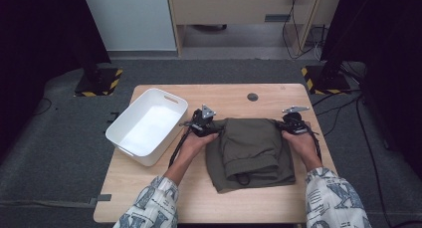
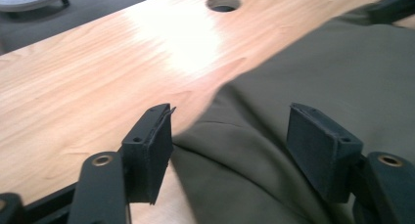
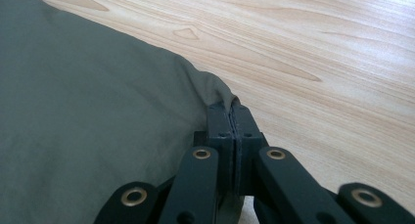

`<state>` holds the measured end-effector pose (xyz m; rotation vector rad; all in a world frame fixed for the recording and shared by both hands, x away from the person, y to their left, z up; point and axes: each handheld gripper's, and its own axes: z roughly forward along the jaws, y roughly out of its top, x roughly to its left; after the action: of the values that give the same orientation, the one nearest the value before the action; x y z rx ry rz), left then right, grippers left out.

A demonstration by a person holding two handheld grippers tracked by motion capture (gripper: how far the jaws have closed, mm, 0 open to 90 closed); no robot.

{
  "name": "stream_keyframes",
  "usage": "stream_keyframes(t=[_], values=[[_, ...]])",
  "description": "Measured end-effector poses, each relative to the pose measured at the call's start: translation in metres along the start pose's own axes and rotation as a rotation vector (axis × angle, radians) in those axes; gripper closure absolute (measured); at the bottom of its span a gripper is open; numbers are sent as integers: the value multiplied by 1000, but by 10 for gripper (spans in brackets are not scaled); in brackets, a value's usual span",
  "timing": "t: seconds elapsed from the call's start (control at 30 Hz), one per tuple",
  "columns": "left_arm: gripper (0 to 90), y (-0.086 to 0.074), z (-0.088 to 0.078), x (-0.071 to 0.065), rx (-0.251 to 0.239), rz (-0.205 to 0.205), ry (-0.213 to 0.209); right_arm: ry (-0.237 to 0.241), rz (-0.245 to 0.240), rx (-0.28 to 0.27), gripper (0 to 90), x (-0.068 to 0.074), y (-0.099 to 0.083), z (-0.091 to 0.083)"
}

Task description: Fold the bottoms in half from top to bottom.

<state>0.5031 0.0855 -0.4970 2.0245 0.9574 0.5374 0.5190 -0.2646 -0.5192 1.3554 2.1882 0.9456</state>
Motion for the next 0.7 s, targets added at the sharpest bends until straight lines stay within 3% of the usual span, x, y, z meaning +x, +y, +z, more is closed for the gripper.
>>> stream_keyframes(t=[0.2, 0.5, 0.7], values=[[303, -4, 9, 8, 30, -17, 21, 10, 15, -15, 892, -4, -2, -5], [294, -12, 19, 12, 67, -40, 11, 39, 48, -56, 893, -3, -1, -10], [410, -15, 24, 13, 102, -63, -14, 74, 63, -102, 893, -4, -3, -17]])
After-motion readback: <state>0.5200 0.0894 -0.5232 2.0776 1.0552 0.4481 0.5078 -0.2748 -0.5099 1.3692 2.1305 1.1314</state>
